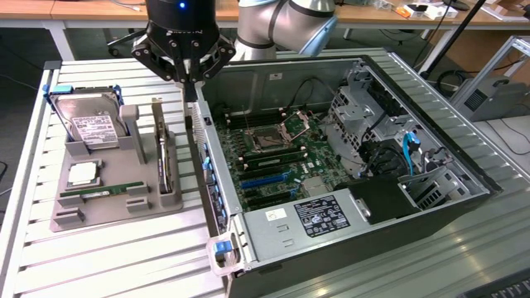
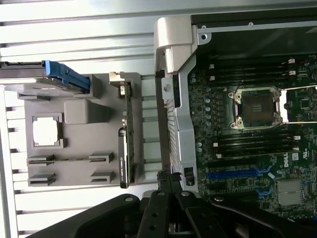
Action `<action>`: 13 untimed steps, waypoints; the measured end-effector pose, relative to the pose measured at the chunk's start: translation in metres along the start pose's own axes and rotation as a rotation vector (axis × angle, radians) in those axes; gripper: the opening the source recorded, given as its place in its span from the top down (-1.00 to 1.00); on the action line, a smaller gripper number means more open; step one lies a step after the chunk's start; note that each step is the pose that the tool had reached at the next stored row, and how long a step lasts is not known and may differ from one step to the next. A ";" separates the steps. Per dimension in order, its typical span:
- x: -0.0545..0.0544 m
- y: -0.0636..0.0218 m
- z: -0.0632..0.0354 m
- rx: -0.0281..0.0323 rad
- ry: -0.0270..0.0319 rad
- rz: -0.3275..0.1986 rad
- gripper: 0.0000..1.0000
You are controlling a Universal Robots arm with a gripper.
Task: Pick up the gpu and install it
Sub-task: 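Reach for the gpu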
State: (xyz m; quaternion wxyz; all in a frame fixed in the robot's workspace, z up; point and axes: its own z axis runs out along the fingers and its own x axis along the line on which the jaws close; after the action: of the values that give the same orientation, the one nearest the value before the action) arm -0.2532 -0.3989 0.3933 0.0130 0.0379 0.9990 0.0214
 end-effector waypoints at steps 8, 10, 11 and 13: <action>0.013 -0.0010 -0.0003 -0.0001 -0.0001 0.000 0.79; 0.018 -0.0013 -0.0004 -0.0001 -0.0001 0.000 0.79; 0.018 -0.0014 -0.0005 -0.0001 -0.0001 0.000 0.79; 0.024 -0.0018 -0.0006 0.0000 0.0000 0.000 0.79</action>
State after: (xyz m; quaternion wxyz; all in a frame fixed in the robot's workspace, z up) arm -0.2769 -0.3989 0.3933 0.0131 0.0379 0.9990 0.0214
